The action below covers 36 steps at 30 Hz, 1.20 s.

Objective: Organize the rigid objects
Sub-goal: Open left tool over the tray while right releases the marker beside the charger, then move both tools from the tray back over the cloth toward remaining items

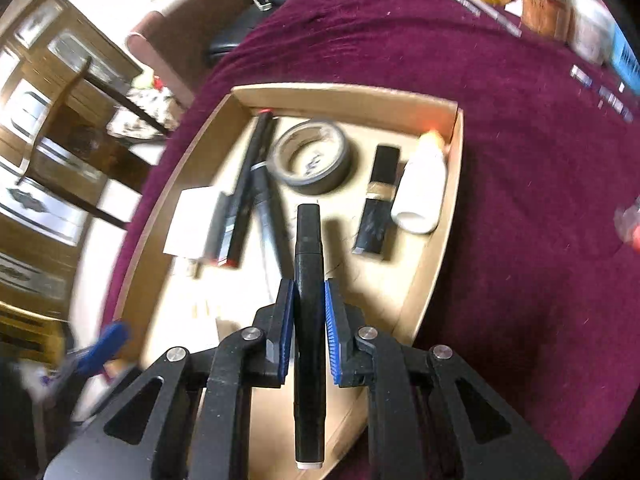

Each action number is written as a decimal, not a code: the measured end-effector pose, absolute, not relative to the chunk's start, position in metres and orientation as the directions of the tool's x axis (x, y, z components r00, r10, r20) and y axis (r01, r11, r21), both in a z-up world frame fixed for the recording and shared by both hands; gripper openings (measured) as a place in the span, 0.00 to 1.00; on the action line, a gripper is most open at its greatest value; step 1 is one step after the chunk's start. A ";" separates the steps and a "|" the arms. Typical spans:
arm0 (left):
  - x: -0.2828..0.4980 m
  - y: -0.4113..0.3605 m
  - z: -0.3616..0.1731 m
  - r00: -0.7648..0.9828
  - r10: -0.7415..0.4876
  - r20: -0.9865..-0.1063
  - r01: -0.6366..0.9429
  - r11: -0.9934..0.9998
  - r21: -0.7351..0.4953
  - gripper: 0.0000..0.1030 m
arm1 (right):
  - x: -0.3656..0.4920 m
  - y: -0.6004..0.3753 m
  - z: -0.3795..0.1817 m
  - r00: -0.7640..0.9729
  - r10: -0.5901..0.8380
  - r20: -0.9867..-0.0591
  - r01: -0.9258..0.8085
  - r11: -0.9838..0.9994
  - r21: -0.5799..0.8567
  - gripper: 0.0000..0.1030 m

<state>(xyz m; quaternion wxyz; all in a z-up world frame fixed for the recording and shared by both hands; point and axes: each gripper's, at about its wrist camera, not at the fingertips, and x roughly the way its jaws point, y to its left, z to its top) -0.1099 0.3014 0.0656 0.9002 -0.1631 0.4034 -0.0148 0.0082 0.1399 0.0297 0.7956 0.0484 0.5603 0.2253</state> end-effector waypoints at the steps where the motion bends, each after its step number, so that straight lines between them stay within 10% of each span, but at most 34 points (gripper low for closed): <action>1: -0.111 0.303 0.065 0.673 -0.163 -0.722 -0.107 0.944 -0.313 0.64 | 0.010 0.141 0.027 0.271 0.404 -0.874 -0.304 0.897 0.321 0.12; 13: -0.130 0.267 0.081 0.748 0.161 -0.644 -0.265 0.962 -0.067 0.65 | -0.039 0.092 0.093 0.578 0.365 -0.730 -0.316 0.925 0.213 0.20; 17: -0.134 0.251 0.090 0.756 0.234 -0.612 -0.295 0.955 0.001 0.66 | -0.098 0.061 0.117 0.850 0.183 -0.494 -0.193 0.981 0.031 1.00; 36: -0.149 0.181 0.101 0.739 0.258 -0.623 -0.228 0.965 0.130 0.67 | -0.135 -0.028 0.065 0.804 0.111 -0.584 0.005 0.981 0.194 1.00</action>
